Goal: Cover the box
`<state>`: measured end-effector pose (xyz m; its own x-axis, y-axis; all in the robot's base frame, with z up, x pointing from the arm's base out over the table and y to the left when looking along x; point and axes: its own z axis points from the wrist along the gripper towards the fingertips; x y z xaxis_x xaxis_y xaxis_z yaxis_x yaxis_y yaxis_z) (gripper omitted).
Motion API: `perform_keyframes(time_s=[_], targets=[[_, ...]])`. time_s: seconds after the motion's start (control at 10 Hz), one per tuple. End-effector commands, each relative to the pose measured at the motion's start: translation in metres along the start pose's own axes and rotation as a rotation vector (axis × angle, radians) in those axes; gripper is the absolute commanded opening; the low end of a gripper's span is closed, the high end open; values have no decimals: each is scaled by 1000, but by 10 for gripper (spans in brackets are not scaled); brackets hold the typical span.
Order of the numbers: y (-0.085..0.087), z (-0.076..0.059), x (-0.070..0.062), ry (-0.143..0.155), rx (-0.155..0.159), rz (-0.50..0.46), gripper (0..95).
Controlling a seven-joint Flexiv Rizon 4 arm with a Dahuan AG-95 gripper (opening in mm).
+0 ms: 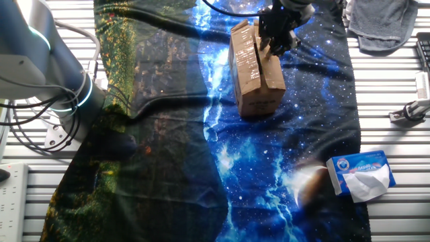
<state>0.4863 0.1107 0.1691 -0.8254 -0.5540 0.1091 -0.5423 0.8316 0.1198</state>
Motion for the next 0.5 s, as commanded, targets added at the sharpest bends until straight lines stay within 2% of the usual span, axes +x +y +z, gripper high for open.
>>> perform_keyframes(time_s=[0.1,0.5], targets=[[1,0,0,2,0,-9,190],[4,2,4,-7,-8,-50,190]])
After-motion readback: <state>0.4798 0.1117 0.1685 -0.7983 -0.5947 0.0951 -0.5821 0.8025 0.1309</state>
